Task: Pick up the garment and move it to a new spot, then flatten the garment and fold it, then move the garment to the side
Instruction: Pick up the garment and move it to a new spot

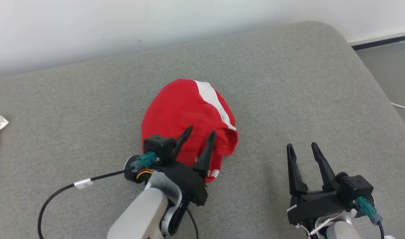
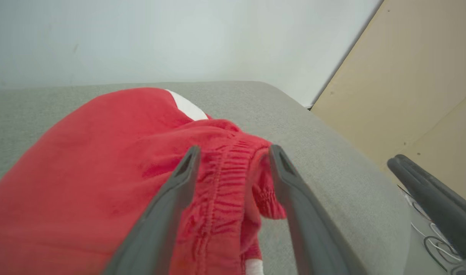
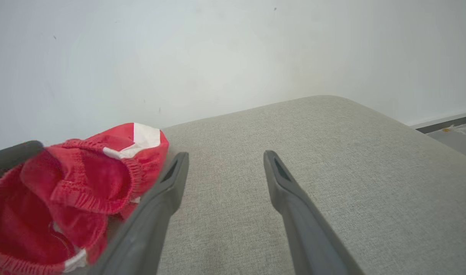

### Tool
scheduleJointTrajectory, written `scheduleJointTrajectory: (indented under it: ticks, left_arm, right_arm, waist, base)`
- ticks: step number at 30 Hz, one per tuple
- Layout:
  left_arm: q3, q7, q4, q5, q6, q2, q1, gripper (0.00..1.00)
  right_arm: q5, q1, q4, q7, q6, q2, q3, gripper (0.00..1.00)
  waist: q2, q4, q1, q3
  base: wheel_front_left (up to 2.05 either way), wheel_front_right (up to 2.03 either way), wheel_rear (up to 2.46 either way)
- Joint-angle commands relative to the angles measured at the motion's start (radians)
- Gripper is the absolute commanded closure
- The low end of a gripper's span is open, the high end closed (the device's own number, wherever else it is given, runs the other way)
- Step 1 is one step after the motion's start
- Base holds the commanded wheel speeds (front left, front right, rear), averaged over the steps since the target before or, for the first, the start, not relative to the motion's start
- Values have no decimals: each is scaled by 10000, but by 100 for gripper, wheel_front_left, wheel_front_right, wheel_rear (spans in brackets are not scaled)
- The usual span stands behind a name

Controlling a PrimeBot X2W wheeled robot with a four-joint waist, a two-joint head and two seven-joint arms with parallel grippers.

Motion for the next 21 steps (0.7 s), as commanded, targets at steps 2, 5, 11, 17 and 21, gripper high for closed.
scheduleJointTrajectory:
  ticks: [2, 5, 11, 17, 21]
  left_arm:
    - [-341, -342, -273, -319, 182, -10, -242, 0]
    - [-638, -675, -597, -524, 397, -8, -368, 0]
    - [-329, -1143, -1050, -461, 745, 277, -425, 0]
    - [419, -1433, -1537, 75, 1006, 1203, 126, 0]
    - [985, -1449, -2294, 1202, 1443, 1971, 717, 0]
  right_arm:
    - [-59, 132, 34, -6, -21, 22, -22, 0]
    - [-106, 236, 6, -6, -21, 20, -69, 0]
    - [-208, 405, -108, -6, -21, 19, -136, 0]
    - [-299, 640, -301, -4, -21, 17, -177, 0]
    - [-323, 745, -387, -6, -21, 20, -189, 0]
  waist:
    - [1, 309, 0, -251]
    - [1, 581, 0, -471]
    - [1, 1134, 0, -864]
    - [1, 1606, 0, -1162]
    - [1, 1815, 0, -1269]
  base:
    - [0, 0, 0]
    - [0, 0, 0]
    - [0, 0, 0]
    - [0, 0, 0]
    - [0, 0, 0]
